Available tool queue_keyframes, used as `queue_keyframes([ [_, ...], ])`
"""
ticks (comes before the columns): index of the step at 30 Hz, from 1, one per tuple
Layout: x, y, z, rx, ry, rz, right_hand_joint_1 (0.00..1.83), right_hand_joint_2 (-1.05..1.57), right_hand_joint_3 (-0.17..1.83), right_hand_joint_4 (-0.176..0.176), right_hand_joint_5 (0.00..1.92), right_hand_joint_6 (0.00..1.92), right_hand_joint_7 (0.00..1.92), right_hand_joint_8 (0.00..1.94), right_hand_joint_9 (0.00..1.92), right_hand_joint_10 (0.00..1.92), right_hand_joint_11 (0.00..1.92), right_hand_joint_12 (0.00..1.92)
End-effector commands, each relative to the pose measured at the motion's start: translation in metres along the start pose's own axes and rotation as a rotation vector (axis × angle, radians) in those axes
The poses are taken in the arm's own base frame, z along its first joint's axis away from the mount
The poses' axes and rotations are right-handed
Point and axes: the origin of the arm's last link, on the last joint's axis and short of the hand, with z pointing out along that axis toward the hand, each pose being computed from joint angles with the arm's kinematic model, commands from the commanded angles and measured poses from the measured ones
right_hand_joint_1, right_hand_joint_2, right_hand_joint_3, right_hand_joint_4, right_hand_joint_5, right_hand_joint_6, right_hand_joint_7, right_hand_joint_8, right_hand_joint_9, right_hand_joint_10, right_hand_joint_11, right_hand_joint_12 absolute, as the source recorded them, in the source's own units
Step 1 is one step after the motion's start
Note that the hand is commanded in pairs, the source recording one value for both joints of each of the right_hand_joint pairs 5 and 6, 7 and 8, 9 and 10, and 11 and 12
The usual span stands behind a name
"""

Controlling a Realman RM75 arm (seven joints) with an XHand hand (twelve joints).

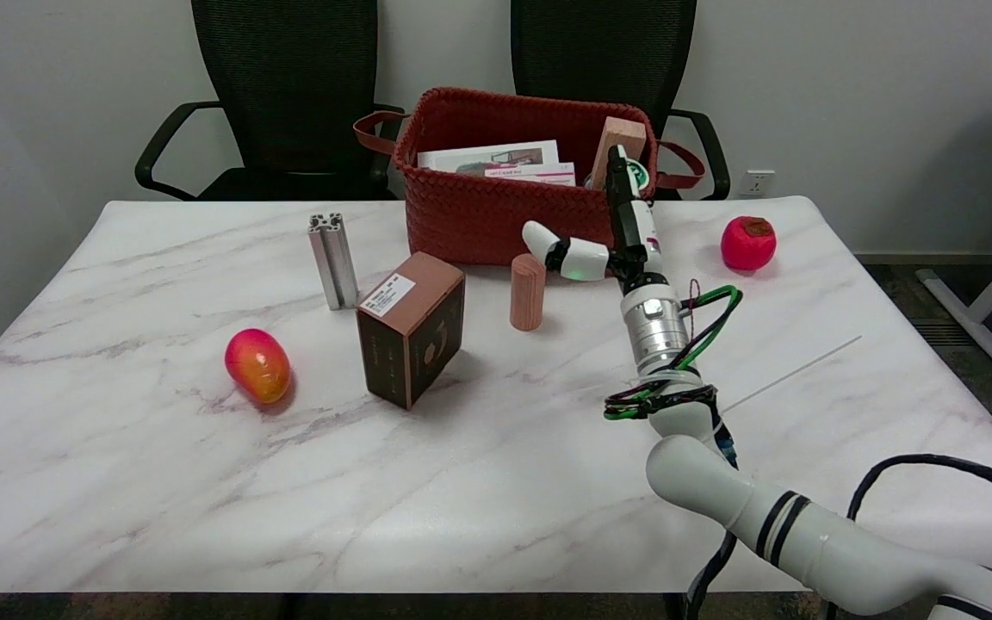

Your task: Pick up the wooden cylinder.

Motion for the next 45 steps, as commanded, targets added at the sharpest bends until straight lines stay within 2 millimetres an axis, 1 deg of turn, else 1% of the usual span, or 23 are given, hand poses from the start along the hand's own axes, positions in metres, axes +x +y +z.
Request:
queue_keyframes([
  [1, -0.003, 0.002, -0.004, -0.008, -0.009, 0.061, 1.15, 0.24, 0.90, 0.000, 0.00, 0.00, 0.04, 0.04, 0.00, 0.00, 0.00, 0.00],
  [4, -0.001, -0.014, -0.001, 0.044, 0.007, 0.067, 1.15, 0.25, 0.88, 0.000, 0.00, 0.00, 0.06, 0.06, 0.00, 0.00, 0.00, 0.00],
  [8, 0.003, -0.039, 0.008, 0.123, 0.013, 0.031, 1.16, 0.25, 0.88, 0.000, 0.00, 0.00, 0.08, 0.08, 0.01, 0.01, 0.00, 0.00],
  [11, 0.005, -0.053, 0.011, 0.159, 0.013, 0.005, 1.16, 0.26, 0.88, 0.000, 0.00, 0.00, 0.10, 0.10, 0.02, 0.02, 0.00, 0.00],
  [13, 0.005, -0.058, 0.011, 0.172, 0.011, -0.007, 1.16, 0.26, 0.88, 0.000, 0.00, 0.00, 0.10, 0.10, 0.02, 0.02, 0.00, 0.00],
  [18, 0.004, -0.057, 0.005, 0.166, 0.005, -0.006, 1.16, 0.26, 0.89, 0.000, 0.00, 0.00, 0.13, 0.13, 0.04, 0.04, 0.00, 0.00],
  [24, 0.004, -0.062, -0.007, 0.170, 0.008, -0.016, 1.16, 0.27, 0.88, 0.000, 0.00, 0.00, 0.14, 0.14, 0.06, 0.06, 0.00, 0.00],
  [28, 0.005, -0.055, -0.019, 0.142, 0.005, -0.035, 1.16, 0.28, 0.87, 0.000, 0.00, 0.00, 0.16, 0.16, 0.10, 0.10, 0.00, 0.00],
  [34, 0.004, -0.045, -0.032, 0.104, -0.002, -0.033, 1.16, 0.29, 0.88, 0.000, 0.00, 0.00, 0.17, 0.17, 0.11, 0.11, 0.00, 0.00],
  [45, -0.002, -0.032, -0.038, 0.054, -0.029, -0.015, 1.15, 0.33, 0.89, 0.000, 0.00, 0.00, 0.18, 0.18, 0.13, 0.13, 0.00, 0.00],
])
